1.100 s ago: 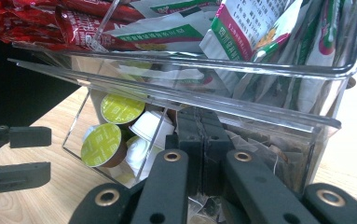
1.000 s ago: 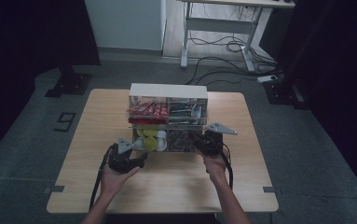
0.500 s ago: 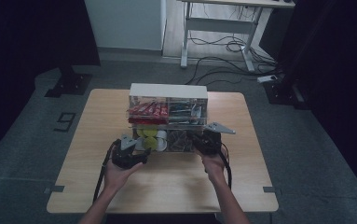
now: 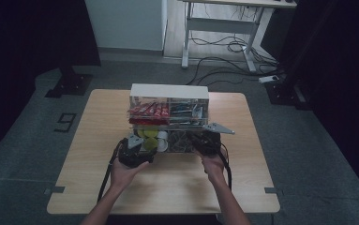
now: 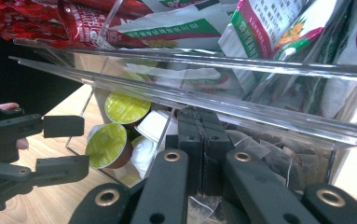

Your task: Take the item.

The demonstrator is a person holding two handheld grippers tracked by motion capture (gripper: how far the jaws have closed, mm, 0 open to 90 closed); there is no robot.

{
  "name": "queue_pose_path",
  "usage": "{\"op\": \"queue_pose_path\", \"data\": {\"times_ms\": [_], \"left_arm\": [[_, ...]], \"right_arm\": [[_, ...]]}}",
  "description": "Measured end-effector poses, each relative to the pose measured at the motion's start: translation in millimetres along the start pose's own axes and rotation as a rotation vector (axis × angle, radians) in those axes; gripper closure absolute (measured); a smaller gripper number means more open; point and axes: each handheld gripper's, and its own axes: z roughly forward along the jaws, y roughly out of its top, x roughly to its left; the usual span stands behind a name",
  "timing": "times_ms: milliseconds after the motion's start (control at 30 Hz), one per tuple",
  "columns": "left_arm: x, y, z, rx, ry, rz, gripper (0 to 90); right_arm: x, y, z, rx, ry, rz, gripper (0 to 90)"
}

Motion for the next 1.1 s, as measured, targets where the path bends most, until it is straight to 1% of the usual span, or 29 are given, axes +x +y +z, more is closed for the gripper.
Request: {"op": "queue_pose_path", "data": {"times_ms": [133, 267, 300, 400, 567, 833, 900, 1000, 1067, 1100], "left_arm": [[-1.8, 3.0, 3.6, 0.004, 0.001, 0.003, 30.0], [-0.2, 3.6, 7.3, 0.011, 0.019, 0.003, 29.6], [-0.1, 3.5, 8.7, 0.009, 0.021, -0.003, 29.5], [-0.1, 3.4, 12.3, 0.024, 0.026, 0.000, 28.8], [1.1, 2.4, 19.2, 0.027, 0.031, -0.022, 28.7], [-0.2, 1.9, 24.8, 0.021, 0.042, -0.019, 29.1], [-0.6, 1.1, 24.4, 0.021, 0.050, -0.008, 29.3], [-2.0, -0.3, 24.4, 0.013, 0.057, -0.001, 29.7], [-3.0, -1.3, 24.1, 0.007, 0.057, -0.002, 29.7], [-3.4, -1.9, 23.3, 0.002, 0.051, -0.010, 30.2]], "right_arm": [[0.1, -0.6, -0.4, -0.001, -0.001, -0.002, 88.9], [-0.4, -0.7, -0.7, -0.003, -0.001, -0.001, 88.9], [-0.4, -0.7, -0.6, -0.004, -0.001, -0.002, 88.9], [-0.6, -0.7, -0.6, -0.004, 0.001, 0.000, 88.9], [-0.6, -0.7, -0.5, -0.005, 0.001, -0.001, 88.9], [-1.3, -1.1, -0.3, -0.006, 0.004, 0.001, 88.9], [-1.7, -1.2, -0.4, -0.008, 0.004, 0.001, 88.9], [-1.9, -1.3, -0.5, -0.009, 0.004, 0.002, 88.9], [-1.9, -1.3, -0.5, -0.009, 0.003, 0.002, 88.9], [-1.9, -1.4, -0.6, -0.009, 0.003, 0.003, 88.9]]}}
